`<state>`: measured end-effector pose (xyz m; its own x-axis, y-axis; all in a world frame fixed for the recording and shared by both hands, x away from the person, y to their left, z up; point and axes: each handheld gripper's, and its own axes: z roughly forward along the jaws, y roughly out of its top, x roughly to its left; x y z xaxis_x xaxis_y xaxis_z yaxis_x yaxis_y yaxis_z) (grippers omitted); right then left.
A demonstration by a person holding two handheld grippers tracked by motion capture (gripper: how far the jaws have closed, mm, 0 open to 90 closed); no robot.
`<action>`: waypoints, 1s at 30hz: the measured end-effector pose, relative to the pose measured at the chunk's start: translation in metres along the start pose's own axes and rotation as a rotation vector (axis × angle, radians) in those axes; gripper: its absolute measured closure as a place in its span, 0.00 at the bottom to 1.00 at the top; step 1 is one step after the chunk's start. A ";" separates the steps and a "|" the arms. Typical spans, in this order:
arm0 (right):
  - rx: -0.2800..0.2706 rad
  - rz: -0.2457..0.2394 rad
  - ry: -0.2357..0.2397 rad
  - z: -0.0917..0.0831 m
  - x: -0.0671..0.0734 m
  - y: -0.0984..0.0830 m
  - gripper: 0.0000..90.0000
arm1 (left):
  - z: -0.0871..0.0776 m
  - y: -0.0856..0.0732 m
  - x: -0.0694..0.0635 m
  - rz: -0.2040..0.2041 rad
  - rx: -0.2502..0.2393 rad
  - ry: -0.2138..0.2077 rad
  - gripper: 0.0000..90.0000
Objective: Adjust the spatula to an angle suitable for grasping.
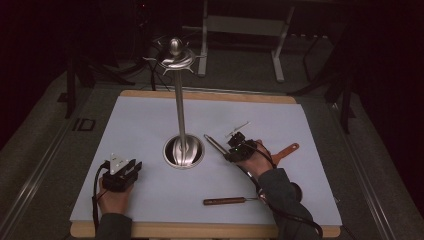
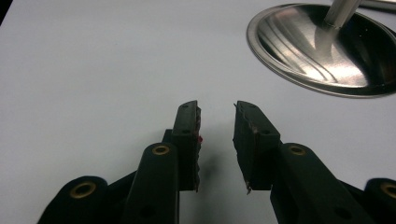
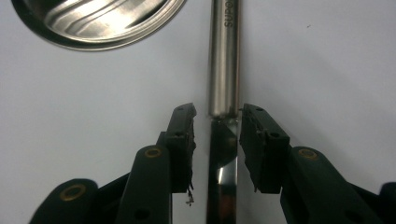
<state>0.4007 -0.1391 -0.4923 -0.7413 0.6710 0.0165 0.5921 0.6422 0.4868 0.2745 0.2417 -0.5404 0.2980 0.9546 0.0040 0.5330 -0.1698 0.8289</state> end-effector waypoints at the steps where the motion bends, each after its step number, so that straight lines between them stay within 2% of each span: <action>1: 0.007 0.000 -0.002 0.001 -0.001 0.002 0.72 | 0.000 0.000 0.000 0.000 0.000 0.000 0.79; 6: 0.020 0.004 0.017 0.007 -0.007 0.010 0.73 | 0.000 0.000 0.000 -0.001 0.001 0.000 0.79; 12: 0.066 -0.004 0.026 0.013 -0.008 0.020 0.74 | 0.000 0.000 0.000 -0.004 0.001 -0.001 0.77; 23: 0.173 0.013 0.019 0.023 -0.007 0.037 0.75 | 0.000 0.000 0.001 -0.011 0.003 0.002 0.75; 30: 0.220 0.015 0.012 0.032 -0.007 0.041 0.74 | 0.000 0.000 0.001 -0.012 0.003 0.003 0.74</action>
<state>0.4402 -0.1058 -0.5009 -0.7349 0.6774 0.0334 0.6568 0.6986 0.2837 0.2754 0.2428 -0.5405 0.2894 0.9572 -0.0045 0.5393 -0.1591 0.8269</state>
